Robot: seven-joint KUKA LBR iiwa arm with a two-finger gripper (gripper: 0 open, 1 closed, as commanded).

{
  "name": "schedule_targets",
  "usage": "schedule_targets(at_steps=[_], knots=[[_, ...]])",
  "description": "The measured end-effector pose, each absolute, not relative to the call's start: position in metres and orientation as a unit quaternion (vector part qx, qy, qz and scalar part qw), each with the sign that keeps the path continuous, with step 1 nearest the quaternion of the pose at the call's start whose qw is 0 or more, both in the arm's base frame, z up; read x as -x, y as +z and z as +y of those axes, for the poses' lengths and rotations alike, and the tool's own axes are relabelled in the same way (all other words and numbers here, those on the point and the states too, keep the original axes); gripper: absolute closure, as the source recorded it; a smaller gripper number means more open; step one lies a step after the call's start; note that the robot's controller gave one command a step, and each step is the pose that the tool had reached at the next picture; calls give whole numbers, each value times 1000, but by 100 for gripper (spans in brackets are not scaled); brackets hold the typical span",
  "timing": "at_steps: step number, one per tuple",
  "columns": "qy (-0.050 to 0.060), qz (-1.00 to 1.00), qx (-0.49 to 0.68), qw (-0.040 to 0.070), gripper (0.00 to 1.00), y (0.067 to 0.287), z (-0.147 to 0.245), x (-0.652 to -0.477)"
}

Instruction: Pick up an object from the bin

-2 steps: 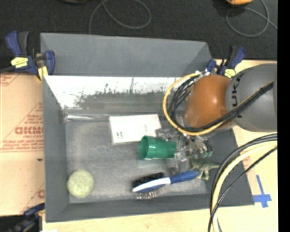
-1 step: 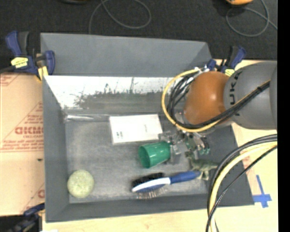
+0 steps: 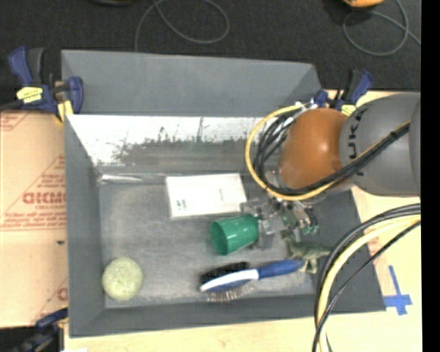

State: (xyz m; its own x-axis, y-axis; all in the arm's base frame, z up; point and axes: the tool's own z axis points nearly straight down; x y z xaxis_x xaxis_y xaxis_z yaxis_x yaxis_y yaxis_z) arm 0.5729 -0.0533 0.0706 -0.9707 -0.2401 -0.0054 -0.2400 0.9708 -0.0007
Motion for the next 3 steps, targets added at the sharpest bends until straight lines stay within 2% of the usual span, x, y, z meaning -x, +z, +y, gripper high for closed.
schedule_targets(at_steps=[1, 3], knots=[[0, 993, 121, 1, 100, 74, -53, -572], [-1, 993, 121, 2, 100, 99, -54, -573]])
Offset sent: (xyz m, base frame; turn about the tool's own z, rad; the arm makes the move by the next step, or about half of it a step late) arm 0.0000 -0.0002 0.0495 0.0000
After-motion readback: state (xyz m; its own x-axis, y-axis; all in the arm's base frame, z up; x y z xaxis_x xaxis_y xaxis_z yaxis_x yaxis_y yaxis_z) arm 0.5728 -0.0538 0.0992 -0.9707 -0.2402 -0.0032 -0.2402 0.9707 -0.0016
